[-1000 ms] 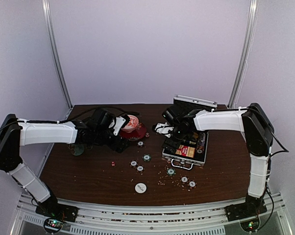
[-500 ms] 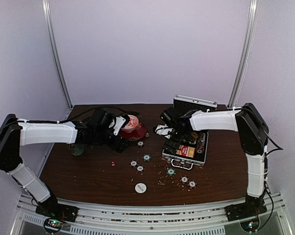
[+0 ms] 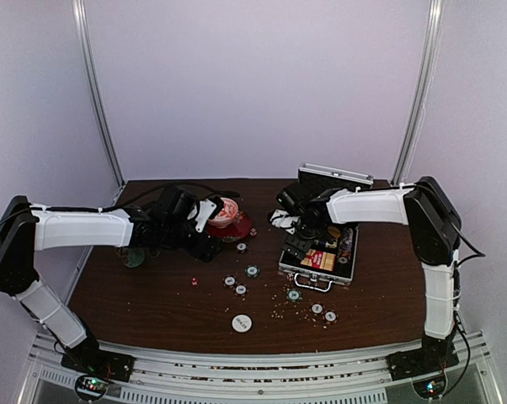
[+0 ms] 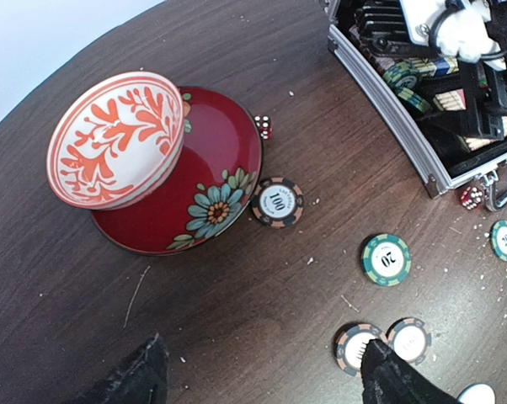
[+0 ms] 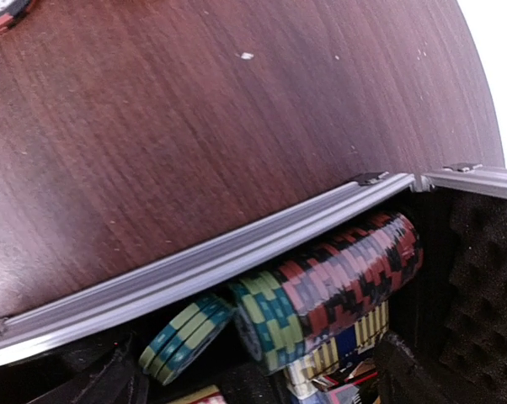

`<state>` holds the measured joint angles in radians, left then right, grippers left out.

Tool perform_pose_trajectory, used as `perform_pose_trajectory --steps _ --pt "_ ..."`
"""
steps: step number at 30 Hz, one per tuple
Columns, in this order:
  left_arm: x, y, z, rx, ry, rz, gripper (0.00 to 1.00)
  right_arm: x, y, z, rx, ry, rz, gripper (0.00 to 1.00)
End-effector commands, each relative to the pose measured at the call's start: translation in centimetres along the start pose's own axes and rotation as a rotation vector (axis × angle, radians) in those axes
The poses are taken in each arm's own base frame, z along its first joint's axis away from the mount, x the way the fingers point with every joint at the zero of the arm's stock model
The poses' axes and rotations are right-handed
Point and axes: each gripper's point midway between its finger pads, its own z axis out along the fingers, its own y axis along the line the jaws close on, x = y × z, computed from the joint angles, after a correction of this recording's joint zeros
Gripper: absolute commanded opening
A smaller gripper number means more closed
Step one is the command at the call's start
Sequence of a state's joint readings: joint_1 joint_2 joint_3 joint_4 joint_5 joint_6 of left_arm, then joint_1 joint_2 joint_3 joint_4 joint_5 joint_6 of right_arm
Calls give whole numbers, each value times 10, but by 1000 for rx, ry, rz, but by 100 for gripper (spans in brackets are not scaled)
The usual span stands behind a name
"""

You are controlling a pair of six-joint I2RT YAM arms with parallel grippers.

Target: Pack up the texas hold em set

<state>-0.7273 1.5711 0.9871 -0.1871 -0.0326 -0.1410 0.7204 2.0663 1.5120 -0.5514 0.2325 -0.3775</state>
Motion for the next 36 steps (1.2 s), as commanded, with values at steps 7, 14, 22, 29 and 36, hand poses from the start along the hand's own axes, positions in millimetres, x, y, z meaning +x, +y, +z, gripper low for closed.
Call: perform_pose_trajectory --steps 7,14,22,29,36 --pt "-10 0 0 9 -37 -8 81 -3 -36 -6 64 -14 75 91" --pt "-9 0 1 13 -33 -8 81 -2 -45 -4 71 -11 91 90" --pt "-9 -1 2 17 -30 -7 81 1 -52 -5 50 -11 104 90" --pt "-8 -2 3 22 -28 -9 81 -1 -44 -6 -14 -31 91 89" --pt "-8 -3 3 29 -23 -5 81 -13 -27 -30 -157 -91 67 89"
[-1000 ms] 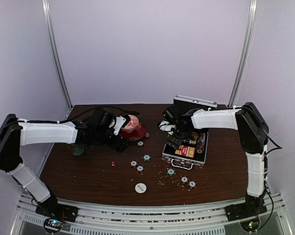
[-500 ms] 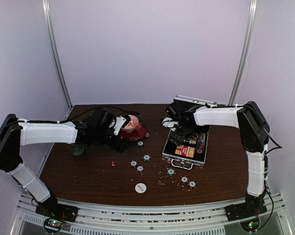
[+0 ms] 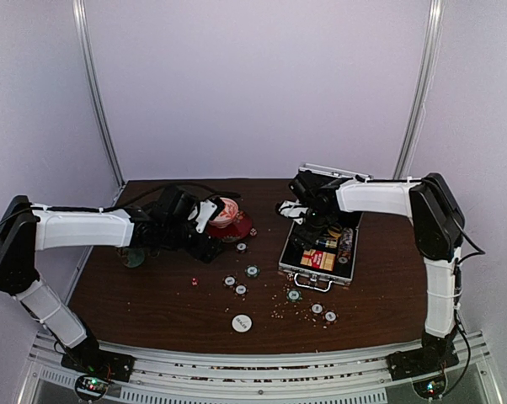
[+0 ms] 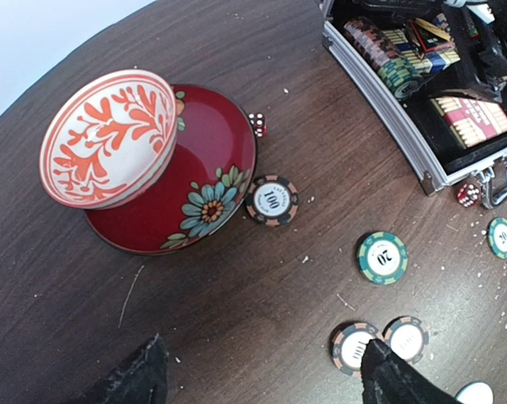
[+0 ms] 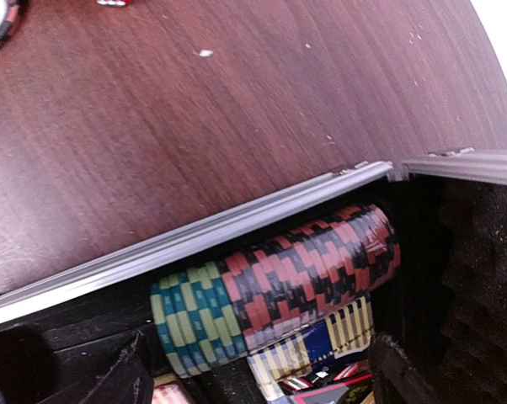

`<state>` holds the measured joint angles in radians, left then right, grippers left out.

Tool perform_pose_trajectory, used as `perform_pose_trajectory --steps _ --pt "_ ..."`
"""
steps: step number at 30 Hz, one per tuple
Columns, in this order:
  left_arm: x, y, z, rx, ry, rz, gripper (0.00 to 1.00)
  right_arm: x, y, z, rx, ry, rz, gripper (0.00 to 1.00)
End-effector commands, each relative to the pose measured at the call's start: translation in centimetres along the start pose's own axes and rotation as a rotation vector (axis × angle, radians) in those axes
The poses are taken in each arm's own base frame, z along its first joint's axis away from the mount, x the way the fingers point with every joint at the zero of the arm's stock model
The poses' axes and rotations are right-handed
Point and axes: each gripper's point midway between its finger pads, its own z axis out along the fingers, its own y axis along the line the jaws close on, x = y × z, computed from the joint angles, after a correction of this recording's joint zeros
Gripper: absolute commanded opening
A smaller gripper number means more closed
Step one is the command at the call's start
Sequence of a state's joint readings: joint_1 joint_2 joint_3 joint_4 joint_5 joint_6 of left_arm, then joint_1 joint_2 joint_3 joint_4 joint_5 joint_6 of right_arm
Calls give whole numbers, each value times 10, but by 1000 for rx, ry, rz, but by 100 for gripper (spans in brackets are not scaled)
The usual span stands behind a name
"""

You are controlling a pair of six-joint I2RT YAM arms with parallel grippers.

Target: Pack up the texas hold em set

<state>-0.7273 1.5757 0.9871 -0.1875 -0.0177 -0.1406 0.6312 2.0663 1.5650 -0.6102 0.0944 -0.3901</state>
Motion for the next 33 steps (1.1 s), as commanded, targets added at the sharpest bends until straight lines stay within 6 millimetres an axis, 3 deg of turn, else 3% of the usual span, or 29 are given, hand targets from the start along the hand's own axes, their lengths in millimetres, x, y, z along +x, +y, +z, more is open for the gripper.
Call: perform_pose_trajectory --steps 1,7,11,14,17,22,26,33 --pt "-9 -1 2 17 -26 -4 81 -20 -1 -37 -65 -87 2 89" --pt "-7 -4 6 33 10 -1 80 -29 0 -73 -113 -150 5 90" --pt "-3 -13 11 78 72 2 75 -18 32 -107 -295 -189 -74 89" --pt "2 -23 17 108 139 14 71 7 61 -125 -416 -204 -113 87" --pt "6 -36 24 141 222 31 67 45 80 -131 -464 -169 -145 83" --pt "7 -57 39 166 330 76 65 90 94 -138 -437 -197 -129 83" --pt "7 -63 53 129 411 99 68 113 82 -140 -362 -225 -72 82" --pt "12 -71 80 130 506 74 72 133 53 -135 -338 -310 108 81"
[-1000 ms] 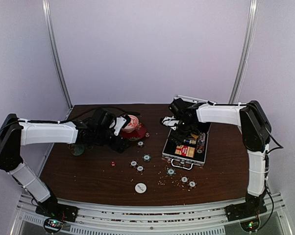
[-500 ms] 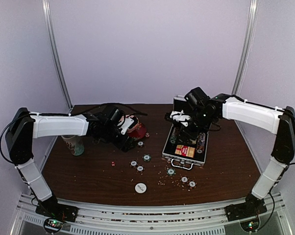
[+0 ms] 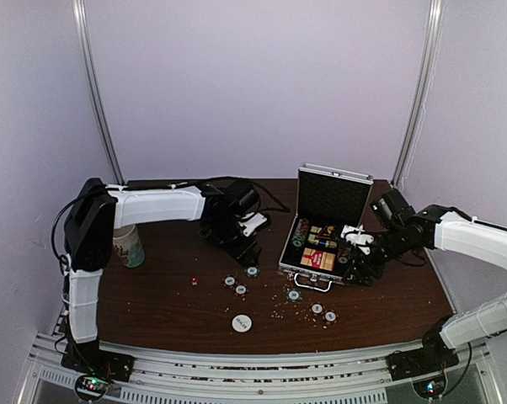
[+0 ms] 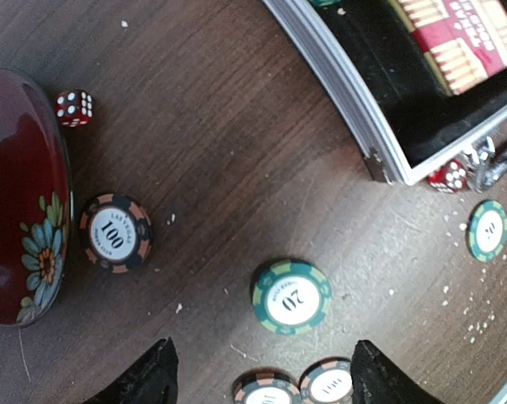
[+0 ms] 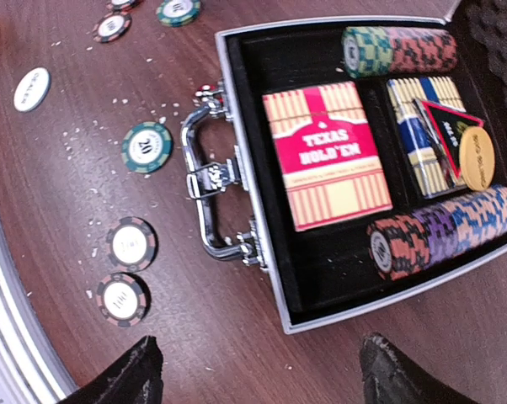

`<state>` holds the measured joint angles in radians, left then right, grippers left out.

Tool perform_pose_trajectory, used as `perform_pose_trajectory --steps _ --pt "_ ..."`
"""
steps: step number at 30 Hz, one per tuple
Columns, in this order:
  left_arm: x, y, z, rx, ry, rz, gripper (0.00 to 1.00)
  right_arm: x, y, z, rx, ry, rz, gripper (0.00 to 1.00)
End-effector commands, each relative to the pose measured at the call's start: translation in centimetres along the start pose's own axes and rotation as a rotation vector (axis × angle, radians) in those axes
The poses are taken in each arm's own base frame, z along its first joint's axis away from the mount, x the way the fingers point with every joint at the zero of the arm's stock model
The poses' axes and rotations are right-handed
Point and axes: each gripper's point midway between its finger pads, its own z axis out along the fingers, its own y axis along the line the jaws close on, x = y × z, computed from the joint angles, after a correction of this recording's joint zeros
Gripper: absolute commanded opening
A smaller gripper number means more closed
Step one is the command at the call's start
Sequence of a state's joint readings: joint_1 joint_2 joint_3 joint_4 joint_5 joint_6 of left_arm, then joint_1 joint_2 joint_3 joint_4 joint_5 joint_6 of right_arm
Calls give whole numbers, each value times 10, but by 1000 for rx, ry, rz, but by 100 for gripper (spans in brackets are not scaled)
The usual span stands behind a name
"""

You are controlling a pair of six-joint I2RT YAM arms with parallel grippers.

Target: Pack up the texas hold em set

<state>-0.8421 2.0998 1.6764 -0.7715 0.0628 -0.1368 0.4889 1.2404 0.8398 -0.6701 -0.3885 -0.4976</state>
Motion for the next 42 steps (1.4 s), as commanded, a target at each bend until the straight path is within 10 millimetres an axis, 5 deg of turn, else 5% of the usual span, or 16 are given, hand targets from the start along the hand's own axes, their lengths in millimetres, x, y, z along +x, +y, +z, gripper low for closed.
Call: perform_pose_trajectory --steps 1,7,21,42 --pt "9 -1 15 -2 94 -26 72 -3 -19 -4 34 -121 89 81" --pt "13 0 35 -17 147 -36 68 -2 -40 -13 88 -156 143 81" --pt "4 -27 38 76 136 20 64 3 -40 -3 62 -131 150 82" --pt "20 -19 57 -55 203 57 52 6 -38 1 46 -114 142 82"
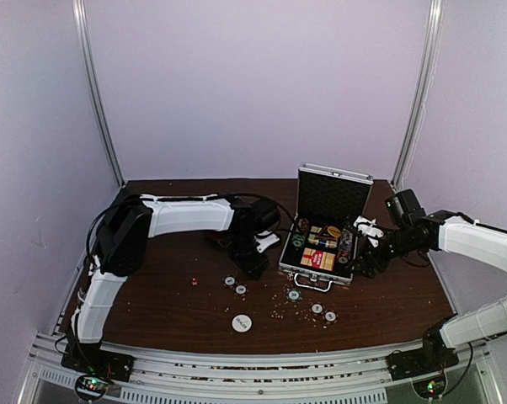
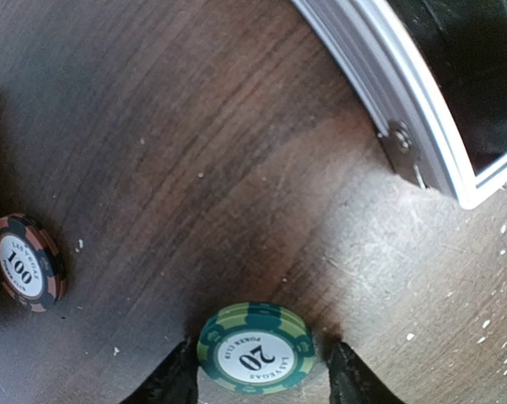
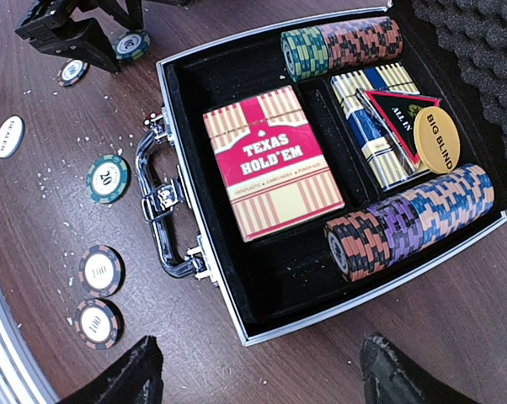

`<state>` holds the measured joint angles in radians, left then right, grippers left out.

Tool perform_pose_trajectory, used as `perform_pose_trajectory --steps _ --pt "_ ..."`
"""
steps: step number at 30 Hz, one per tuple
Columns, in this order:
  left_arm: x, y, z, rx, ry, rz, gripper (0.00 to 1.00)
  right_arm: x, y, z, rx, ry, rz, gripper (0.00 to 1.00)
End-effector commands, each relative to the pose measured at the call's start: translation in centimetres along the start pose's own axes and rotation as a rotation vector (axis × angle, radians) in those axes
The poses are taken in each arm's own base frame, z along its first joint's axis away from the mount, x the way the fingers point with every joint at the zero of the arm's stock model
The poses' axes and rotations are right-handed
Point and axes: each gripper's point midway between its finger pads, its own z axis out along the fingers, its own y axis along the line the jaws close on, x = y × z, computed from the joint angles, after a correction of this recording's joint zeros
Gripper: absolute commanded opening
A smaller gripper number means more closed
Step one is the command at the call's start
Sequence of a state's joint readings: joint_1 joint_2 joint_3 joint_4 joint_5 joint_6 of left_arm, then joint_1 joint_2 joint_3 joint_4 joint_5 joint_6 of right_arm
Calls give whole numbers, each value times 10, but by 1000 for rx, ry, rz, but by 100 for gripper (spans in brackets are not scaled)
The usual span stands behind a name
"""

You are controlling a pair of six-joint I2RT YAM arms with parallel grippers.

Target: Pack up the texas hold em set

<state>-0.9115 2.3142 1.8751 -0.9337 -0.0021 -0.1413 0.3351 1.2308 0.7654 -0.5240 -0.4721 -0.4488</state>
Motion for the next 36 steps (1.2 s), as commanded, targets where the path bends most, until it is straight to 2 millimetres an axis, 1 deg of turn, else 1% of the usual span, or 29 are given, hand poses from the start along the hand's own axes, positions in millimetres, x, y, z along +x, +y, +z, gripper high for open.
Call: perform_pose_trajectory --steps 1,4,8,10,12,14,15,18,20,23,25,27,32,36 --pt "2 0 10 -8 23 0 51 -1 -1 2 -7 -6 -6 82" --pt "2 0 11 -10 20 -1 47 -1 -1 2 -5 -6 -8 82" --pt "1 0 12 -10 15 0 34 -1 -2 2 1 -2 -8 81" --pt "0 -1 9 -12 10 3 28 0 -4 1 7 0 -6 81" --pt "-2 -3 2 -17 -6 7 23 0 -4 1 11 -1 -4 81" --pt "-5 -7 -10 -23 -29 11 23 -1 -5 0 19 -5 -3 81" --pt "-8 -11 -19 -19 -48 16 22 -1 -6 0 21 -6 -2 81" --pt "-15 -32 -40 11 -99 43 22 -1 -7 1 28 -2 1 81" --pt "-19 -49 -49 48 -130 66 23 -1 -9 1 38 -1 2 81" --pt "-24 -74 -57 94 -161 98 23 -2 -13 0 61 -2 2 81" --pt "-28 -88 -59 118 -179 121 23 -2 -17 -1 88 -5 6 81" --pt "-33 -96 -60 127 -196 133 23 -3 -20 -2 103 -5 9 80" --pt "-42 -107 -49 137 -205 150 23 -4 -24 -3 128 -8 17 80" --pt "-51 -121 -42 160 -224 179 23 -4 -26 -4 141 -9 20 80"
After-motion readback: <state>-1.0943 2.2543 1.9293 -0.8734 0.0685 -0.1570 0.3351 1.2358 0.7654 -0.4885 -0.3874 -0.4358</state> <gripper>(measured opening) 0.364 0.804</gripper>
